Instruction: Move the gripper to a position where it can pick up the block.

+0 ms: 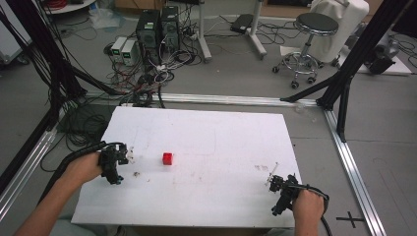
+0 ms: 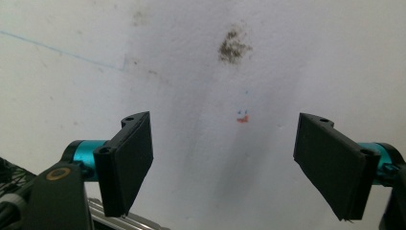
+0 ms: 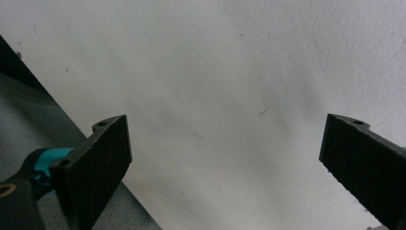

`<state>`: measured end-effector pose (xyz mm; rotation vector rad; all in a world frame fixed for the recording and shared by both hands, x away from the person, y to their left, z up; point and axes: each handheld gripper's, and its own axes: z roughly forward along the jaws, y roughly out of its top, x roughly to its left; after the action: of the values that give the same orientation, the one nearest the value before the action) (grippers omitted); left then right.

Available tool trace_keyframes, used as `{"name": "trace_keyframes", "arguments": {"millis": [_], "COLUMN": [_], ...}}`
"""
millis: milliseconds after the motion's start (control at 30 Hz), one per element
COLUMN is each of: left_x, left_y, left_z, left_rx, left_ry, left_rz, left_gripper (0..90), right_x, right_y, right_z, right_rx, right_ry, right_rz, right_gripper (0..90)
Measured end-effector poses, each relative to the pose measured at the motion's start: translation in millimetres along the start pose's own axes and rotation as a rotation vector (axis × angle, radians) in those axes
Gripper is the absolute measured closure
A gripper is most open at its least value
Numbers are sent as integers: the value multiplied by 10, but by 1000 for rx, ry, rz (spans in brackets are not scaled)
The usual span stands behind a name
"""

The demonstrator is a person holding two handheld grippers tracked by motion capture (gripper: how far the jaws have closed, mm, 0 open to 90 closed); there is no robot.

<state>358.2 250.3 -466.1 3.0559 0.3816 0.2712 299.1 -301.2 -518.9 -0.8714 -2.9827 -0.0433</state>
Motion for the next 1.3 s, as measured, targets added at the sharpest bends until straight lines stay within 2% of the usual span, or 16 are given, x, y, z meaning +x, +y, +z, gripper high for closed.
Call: {"name": "trace_keyframes", "arguments": {"millis": [100, 133, 333, 433, 767, 933, 1067, 1300], "left_x": [34, 52, 84, 107, 199, 236, 252, 281], "left_y": [66, 88, 227, 311, 551, 635, 721, 845], "left_z": [-9, -17, -33, -40, -78, -92, -76, -54], "left_rx": [4, 16, 10, 24, 33, 33, 42, 39], "left_ry": [-4, -8, -12, -17, -26, -19, -11, -16], "left_rz": [11, 27, 50, 75, 122, 148, 185, 200], "left_gripper": [215, 215, 215, 215, 215, 216, 215, 216], "right_x": [1, 4, 7, 4, 2, -5, -5, 3], "right_y": [2, -1, -10, -10, -14, -20, -22, -28], "right_z": [-2, -7, -16, -11, -22, -18, -15, -31], "right_rx": [-1, 0, -8, -7, -14, -23, -25, -33], "right_ry": [1, 1, 4, 9, 9, 10, 12, 12], "right_rz": [-6, -1, 9, 6, 3, 2, 2, 7], "right_gripper": [31, 30, 31, 31, 31, 31, 31, 31]}}
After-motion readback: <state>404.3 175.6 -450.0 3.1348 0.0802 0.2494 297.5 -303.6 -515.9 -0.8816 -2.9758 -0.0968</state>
